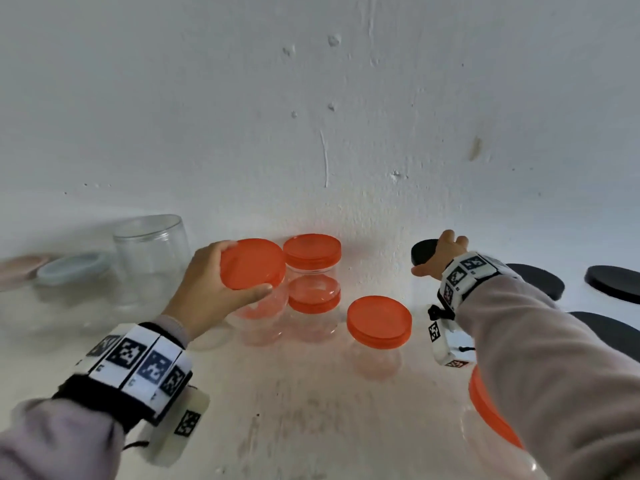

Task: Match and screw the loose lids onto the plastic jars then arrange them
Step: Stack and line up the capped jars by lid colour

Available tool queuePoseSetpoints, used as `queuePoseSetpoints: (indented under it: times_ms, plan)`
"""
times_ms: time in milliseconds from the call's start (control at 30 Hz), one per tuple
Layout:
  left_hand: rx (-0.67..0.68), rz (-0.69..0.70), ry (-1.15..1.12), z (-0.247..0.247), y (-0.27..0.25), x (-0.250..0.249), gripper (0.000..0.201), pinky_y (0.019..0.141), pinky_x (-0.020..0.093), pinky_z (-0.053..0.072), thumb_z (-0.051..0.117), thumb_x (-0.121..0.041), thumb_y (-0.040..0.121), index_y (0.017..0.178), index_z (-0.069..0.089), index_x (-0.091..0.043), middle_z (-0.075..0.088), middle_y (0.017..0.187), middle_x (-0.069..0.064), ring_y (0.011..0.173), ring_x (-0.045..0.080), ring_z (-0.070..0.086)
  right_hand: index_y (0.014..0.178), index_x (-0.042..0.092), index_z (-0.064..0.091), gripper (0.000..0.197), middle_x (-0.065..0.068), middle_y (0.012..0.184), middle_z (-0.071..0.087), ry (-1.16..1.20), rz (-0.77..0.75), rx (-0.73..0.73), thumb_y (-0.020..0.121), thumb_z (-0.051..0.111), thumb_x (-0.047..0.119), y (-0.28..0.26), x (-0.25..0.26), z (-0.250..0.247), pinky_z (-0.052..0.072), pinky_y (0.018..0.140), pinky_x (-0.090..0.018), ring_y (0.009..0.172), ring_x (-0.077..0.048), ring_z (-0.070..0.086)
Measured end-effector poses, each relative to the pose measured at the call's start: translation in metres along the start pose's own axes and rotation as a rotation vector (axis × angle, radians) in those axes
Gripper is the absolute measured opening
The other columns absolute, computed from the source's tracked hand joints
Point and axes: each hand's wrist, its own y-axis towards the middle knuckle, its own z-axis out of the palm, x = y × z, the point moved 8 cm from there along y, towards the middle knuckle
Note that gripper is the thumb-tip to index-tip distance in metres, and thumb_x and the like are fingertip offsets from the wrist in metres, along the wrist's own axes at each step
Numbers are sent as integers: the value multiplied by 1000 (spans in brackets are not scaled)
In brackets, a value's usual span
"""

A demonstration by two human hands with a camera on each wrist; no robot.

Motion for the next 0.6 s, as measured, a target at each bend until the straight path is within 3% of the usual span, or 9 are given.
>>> queuePoseSetpoints:
  times_ms: [167,233,400,600]
  plan:
    - [-69,-39,38,8,27,11,97,105,41,40,84,-48,60,138,38,-14,40,138,6,124,19,43,139,4,22,86,-16,138,30,-40,26,30,78,76,33,16,-1,13,41,89,-41,121,-36,45]
    - [-81,-65,51,14,34,15,96,106,35,37,83,-47,63,140,36,-13,36,140,7,126,20,40,137,3,24,84,-16,137,31,-47,31,27,79,75,34,21,0,13,41,87,-40,120,-36,46]
    - [-46,-97,92,30,47,22,91,104,28,27,76,-47,72,143,31,-12,26,142,10,132,22,31,137,3,25,86,-18,135,36,-87,28,45,77,76,39,34,-3,11,41,97,-47,121,-38,45]
    - [-22,-167,95,43,56,33,86,110,34,25,71,-46,78,144,28,-11,19,145,12,137,25,23,136,2,26,84,-19,134,38,-74,15,41,78,74,40,44,-6,12,40,100,-49,121,-38,45]
